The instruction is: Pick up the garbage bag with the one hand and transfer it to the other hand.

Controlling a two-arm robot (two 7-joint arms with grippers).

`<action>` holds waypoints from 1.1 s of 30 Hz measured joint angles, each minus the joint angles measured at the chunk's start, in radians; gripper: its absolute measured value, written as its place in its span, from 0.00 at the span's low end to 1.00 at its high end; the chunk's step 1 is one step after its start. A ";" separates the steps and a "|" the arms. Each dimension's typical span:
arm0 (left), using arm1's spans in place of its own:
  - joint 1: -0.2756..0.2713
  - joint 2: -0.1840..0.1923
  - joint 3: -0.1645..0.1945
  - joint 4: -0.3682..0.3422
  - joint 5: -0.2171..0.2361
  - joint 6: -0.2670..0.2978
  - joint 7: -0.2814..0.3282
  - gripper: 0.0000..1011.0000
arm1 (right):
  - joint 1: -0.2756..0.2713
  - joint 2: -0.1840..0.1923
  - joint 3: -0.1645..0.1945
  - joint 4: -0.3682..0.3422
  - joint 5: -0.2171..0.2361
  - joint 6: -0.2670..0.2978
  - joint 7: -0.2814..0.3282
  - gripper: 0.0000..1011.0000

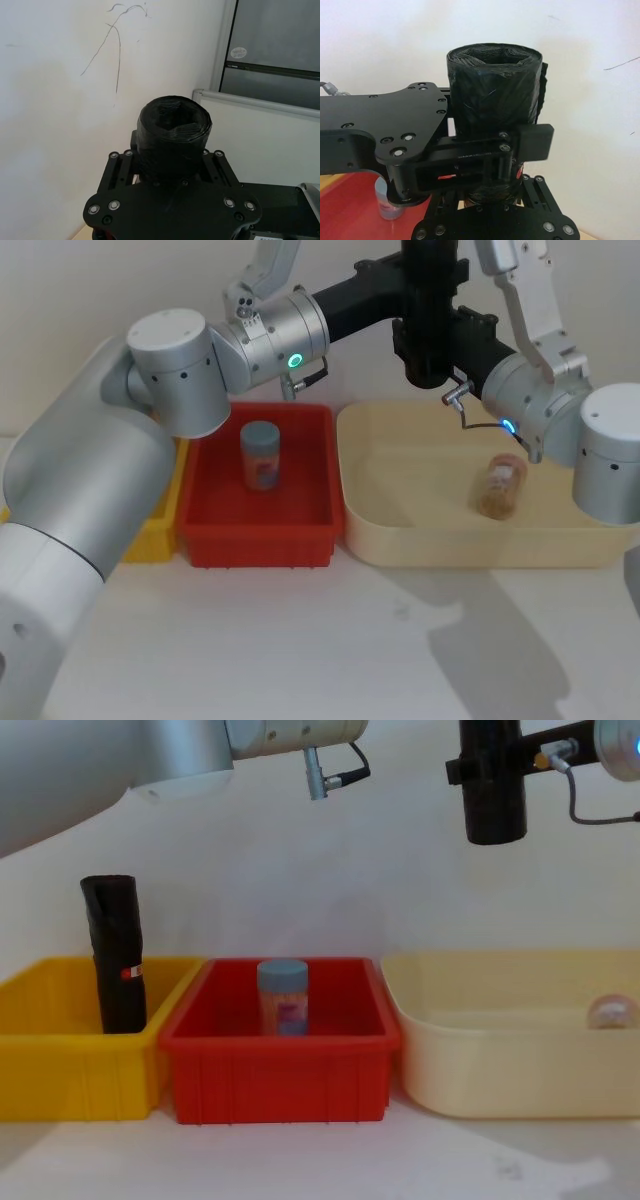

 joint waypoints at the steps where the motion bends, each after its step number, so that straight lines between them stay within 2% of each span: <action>1: 0.000 0.000 0.000 0.000 0.000 0.000 0.000 0.54 | 0.000 0.000 0.000 0.000 0.000 0.000 0.000 0.50; 9: 0.000 0.000 0.000 0.000 0.000 0.000 0.000 0.77 | 0.000 0.000 0.002 0.001 -0.004 0.000 -0.004 0.50; 10: 0.000 0.000 0.000 0.000 0.000 0.000 0.000 0.82 | 0.000 0.000 0.003 0.001 -0.005 0.001 -0.005 0.50; 17: 0.000 0.000 0.000 0.000 0.000 0.000 0.000 0.99 | -0.006 0.000 0.022 0.002 -0.017 0.016 -0.031 0.50; 22: 0.000 0.000 0.000 0.000 0.000 0.000 0.000 0.99 | -0.012 0.000 0.042 0.005 -0.024 0.031 -0.054 0.50; 33: 0.000 0.000 0.000 0.000 0.000 0.000 0.000 0.99 | -0.037 0.010 0.120 0.019 -0.037 0.084 -0.116 0.50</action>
